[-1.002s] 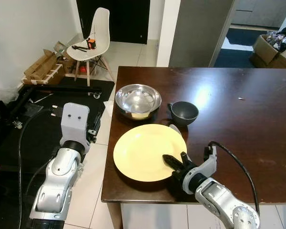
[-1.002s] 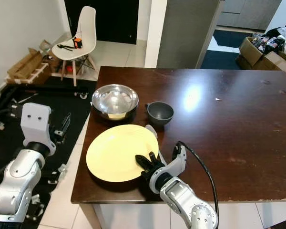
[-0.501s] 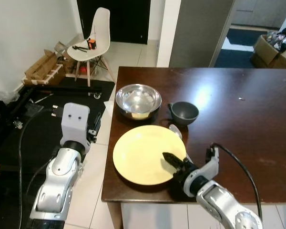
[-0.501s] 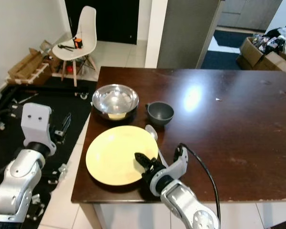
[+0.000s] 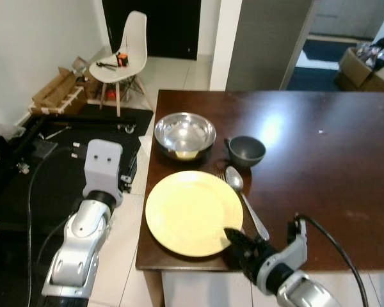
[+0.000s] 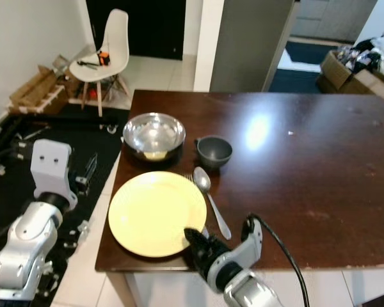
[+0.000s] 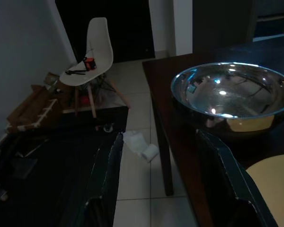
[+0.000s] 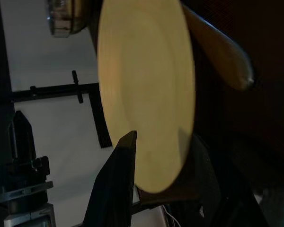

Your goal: Setting the table

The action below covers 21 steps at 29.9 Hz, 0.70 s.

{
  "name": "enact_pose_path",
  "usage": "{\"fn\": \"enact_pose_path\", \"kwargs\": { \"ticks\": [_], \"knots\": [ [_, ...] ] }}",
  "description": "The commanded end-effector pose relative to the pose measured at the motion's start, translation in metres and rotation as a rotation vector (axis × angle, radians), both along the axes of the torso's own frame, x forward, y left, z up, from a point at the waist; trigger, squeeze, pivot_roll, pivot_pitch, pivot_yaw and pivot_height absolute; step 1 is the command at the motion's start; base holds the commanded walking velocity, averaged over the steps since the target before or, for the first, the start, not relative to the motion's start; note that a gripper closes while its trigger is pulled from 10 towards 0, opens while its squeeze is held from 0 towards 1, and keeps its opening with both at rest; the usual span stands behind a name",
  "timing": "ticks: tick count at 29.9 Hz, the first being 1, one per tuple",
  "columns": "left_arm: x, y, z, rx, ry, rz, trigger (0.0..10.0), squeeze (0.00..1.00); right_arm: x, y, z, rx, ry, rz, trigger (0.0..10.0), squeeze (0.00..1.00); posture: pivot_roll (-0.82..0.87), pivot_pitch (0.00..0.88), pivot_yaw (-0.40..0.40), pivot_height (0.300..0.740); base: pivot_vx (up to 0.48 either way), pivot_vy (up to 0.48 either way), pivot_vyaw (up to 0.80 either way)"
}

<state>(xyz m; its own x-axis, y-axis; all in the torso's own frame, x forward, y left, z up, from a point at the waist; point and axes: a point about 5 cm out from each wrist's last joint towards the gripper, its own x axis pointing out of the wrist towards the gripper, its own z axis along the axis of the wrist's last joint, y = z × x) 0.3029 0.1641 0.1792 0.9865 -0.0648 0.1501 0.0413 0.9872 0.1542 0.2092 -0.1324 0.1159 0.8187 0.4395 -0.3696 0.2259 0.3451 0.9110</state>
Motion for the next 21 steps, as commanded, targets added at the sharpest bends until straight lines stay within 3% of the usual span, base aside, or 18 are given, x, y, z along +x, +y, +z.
{"fn": "enact_pose_path", "kwargs": {
  "ticks": [1,10,14,15,16,17,21],
  "knots": [
    [-0.002,-0.001,-0.003,0.004,0.014,-0.006,10.0,0.00,-0.006,0.002,0.003,0.000,0.009,0.013,10.0,0.00,-0.02,0.022,0.068,0.740,0.000,0.000,0.00],
    [-0.001,-0.001,-0.002,0.008,0.013,-0.014,10.0,0.00,-0.021,-0.003,0.004,-0.007,0.034,0.041,10.0,0.00,-0.02,0.025,0.075,0.740,0.000,0.000,0.00],
    [0.000,-0.001,-0.001,0.011,0.012,-0.017,10.0,0.00,-0.026,-0.009,0.009,-0.052,-0.040,0.086,10.0,0.00,-0.02,0.025,0.076,0.740,0.000,0.000,0.00],
    [0.000,-0.001,-0.001,0.010,0.011,-0.017,10.0,0.00,-0.023,-0.011,0.020,-0.112,-0.141,0.101,10.0,0.00,-0.02,0.024,0.079,0.740,0.000,0.000,0.00],
    [0.000,-0.001,-0.001,0.010,0.011,-0.017,10.0,0.00,-0.017,-0.013,0.042,-0.199,-0.323,0.109,10.0,0.00,-0.02,0.023,0.081,0.740,0.000,0.000,0.00],
    [0.000,-0.001,-0.001,0.010,0.012,-0.018,10.0,0.00,-0.015,-0.011,0.054,-0.199,-0.403,0.113,10.0,0.00,-0.02,0.022,0.084,0.740,0.000,0.000,0.00],
    [0.001,-0.001,-0.001,0.013,0.013,-0.023,10.0,0.00,-0.012,-0.010,0.079,-0.202,-0.548,0.113,10.0,0.00,-0.02,0.014,0.094,0.740,0.000,0.000,0.00]
  ]
}}
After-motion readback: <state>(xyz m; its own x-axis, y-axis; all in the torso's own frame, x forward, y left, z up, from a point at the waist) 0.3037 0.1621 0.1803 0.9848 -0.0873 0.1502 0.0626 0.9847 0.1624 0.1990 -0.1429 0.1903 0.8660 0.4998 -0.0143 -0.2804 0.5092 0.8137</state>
